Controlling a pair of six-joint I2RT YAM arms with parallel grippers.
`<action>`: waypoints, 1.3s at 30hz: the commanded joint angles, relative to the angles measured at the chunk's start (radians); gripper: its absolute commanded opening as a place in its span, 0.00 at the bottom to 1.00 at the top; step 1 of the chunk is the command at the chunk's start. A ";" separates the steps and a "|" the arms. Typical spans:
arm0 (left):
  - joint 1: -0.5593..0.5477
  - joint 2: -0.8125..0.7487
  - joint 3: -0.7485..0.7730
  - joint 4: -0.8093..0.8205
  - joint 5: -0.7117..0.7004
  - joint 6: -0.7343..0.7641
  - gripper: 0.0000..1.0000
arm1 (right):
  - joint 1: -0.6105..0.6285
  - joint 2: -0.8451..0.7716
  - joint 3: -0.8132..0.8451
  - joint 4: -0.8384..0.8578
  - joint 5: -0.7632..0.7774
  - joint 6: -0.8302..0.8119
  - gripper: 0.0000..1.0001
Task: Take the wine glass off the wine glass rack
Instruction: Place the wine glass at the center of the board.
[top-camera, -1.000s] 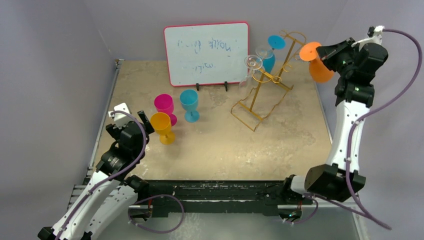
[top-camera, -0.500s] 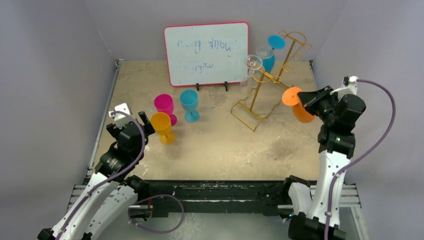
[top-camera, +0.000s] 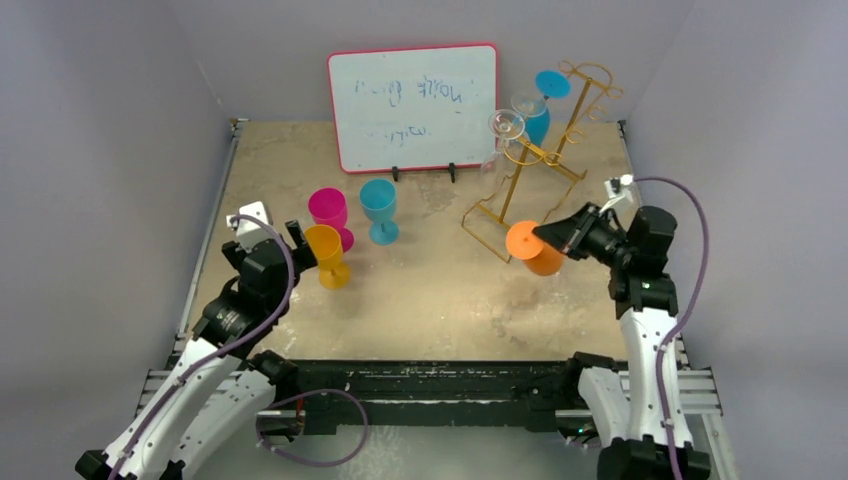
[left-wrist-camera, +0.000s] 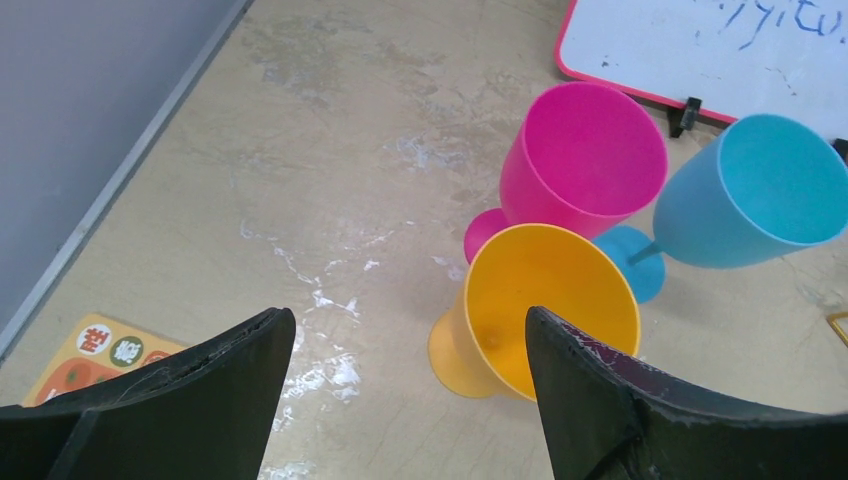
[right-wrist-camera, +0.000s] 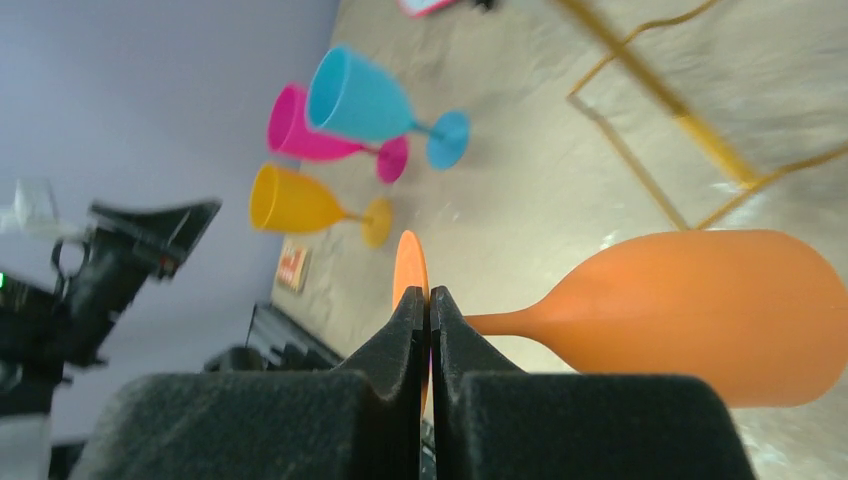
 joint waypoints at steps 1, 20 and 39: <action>-0.002 0.024 0.072 0.006 0.118 -0.062 0.84 | 0.191 -0.058 -0.043 0.179 -0.033 0.065 0.00; -0.005 0.177 0.099 0.445 1.073 -0.416 0.85 | 0.669 -0.008 -0.110 0.511 0.132 0.126 0.00; -0.203 0.263 0.124 0.390 1.087 -0.345 0.56 | 0.918 0.222 0.006 0.675 0.168 0.169 0.00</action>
